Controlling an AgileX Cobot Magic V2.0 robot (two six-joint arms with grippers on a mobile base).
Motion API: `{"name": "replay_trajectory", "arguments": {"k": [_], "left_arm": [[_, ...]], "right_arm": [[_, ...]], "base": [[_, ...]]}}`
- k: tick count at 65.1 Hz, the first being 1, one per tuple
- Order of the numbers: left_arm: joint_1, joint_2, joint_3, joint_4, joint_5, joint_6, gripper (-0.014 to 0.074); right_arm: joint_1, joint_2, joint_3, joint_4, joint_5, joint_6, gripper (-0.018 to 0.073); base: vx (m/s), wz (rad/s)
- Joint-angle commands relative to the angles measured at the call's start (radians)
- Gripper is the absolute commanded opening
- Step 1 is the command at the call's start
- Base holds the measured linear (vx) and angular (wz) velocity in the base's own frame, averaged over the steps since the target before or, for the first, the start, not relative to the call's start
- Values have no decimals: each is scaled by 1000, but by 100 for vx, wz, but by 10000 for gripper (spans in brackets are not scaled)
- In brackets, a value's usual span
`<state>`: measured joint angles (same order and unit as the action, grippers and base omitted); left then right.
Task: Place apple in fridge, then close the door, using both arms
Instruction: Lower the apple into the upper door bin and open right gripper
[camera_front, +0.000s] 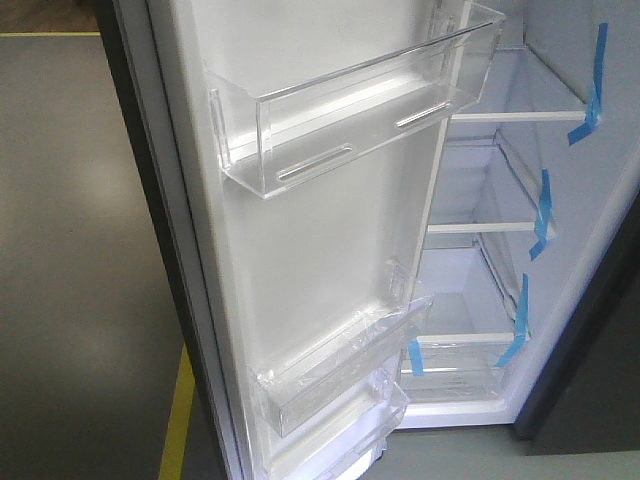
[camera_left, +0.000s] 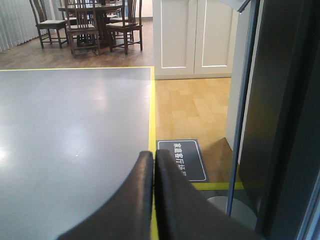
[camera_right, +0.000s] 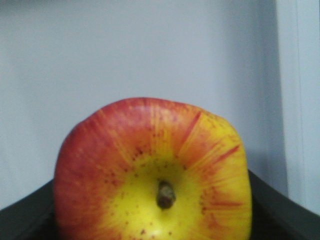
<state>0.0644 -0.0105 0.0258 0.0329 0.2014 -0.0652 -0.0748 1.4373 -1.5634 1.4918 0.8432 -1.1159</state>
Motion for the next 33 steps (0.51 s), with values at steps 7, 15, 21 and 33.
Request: {"name": "replay_trajectory", "arguments": {"k": [7, 15, 21, 33], "left_arm": [[-6, -14, 28, -2, -67, -3, -6], [-6, -14, 28, -2, -67, -3, -6], [-6, -14, 28, -2, -67, -3, -6], [-6, -14, 28, -2, -67, -3, -6]], "right_arm": [[-1, 75, -27, 119, 49, -114, -3], [29, 98, -30, 125, 53, -159, -3], [75, 98, -62, 97, 48, -185, -3], [144, 98, -150, -77, -82, -113, -3]], "base": [[0, 0], [0, 0], [0, 0], [0, 0]]}}
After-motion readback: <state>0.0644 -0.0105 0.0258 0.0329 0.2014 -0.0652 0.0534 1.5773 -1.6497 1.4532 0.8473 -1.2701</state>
